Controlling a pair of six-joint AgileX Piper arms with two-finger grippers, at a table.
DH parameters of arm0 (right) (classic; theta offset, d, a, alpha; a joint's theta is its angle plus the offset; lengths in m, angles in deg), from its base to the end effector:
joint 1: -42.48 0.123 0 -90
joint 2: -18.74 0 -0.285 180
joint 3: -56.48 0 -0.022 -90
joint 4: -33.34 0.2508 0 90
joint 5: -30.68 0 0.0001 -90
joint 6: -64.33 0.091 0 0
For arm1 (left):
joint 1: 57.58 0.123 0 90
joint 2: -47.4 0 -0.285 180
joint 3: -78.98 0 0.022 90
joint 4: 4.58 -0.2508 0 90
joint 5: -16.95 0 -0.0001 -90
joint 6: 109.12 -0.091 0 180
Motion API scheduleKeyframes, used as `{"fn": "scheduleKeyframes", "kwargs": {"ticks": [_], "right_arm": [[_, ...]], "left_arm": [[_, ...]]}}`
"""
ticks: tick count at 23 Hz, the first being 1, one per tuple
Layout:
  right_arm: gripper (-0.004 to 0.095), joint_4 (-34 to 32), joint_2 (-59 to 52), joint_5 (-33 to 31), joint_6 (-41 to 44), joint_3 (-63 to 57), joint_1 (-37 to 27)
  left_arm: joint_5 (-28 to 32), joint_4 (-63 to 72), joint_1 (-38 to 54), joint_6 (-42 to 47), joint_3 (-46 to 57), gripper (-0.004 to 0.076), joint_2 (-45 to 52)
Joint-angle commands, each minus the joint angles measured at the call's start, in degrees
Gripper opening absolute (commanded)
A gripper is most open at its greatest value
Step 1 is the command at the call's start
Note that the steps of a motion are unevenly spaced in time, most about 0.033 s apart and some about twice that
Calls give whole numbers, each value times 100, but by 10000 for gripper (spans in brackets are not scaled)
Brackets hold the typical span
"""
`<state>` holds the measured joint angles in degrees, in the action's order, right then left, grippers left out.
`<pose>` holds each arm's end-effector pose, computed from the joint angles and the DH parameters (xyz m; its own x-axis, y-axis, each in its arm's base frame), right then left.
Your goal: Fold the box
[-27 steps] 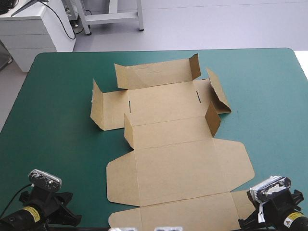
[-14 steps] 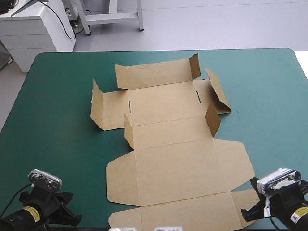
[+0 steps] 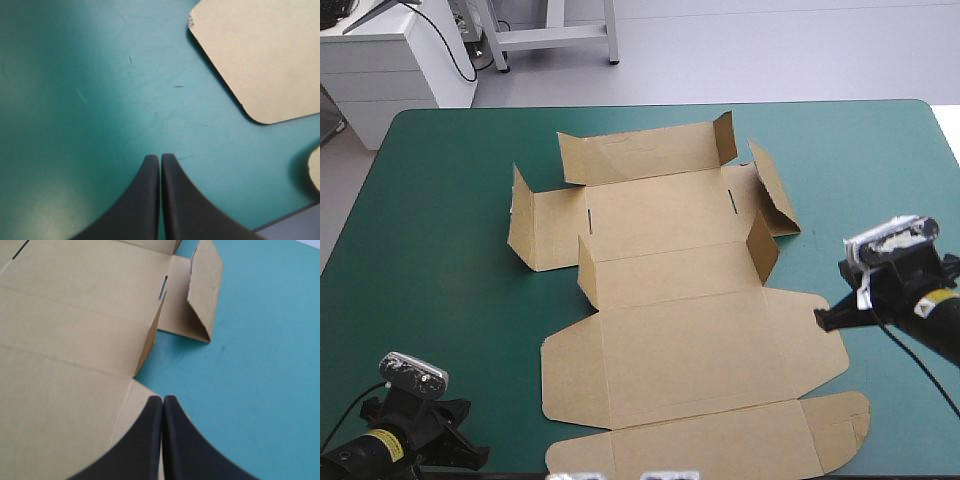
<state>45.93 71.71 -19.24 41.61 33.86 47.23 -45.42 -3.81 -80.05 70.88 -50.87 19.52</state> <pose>0.1377 0.0267 0.3829 -0.4961 -0.2896 -0.8186 -0.3539 0.9283 -0.1139 0.0428 -0.0189 0.2596 -0.7144 0.2887 -0.6374 0.3847 0.9229 -0.0131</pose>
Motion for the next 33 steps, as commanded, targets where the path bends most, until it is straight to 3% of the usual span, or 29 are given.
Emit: {"fn": "scheduleKeyframes", "kwargs": {"ticks": [1,15,19,23,28,33], "right_arm": [[-15,27,722,791,-73,561,18],[-9,18,3630,569,-15,2690,183],[149,-179,4359,513,60,3341,636],[387,-1015,5112,74,825,4015,986],[432,-1948,5847,-165,1524,4574,1171],[444,-2216,6261,-393,1674,4946,1171]], "left_arm": [[275,27,-25,0,-135,-8,-50],[275,27,-25,0,-135,-8,-50],[275,27,-25,0,-135,-8,-50],[275,27,-25,0,-135,-8,-50],[275,27,-25,0,-135,-8,-50],[275,27,-25,0,-135,-8,-50]]}}
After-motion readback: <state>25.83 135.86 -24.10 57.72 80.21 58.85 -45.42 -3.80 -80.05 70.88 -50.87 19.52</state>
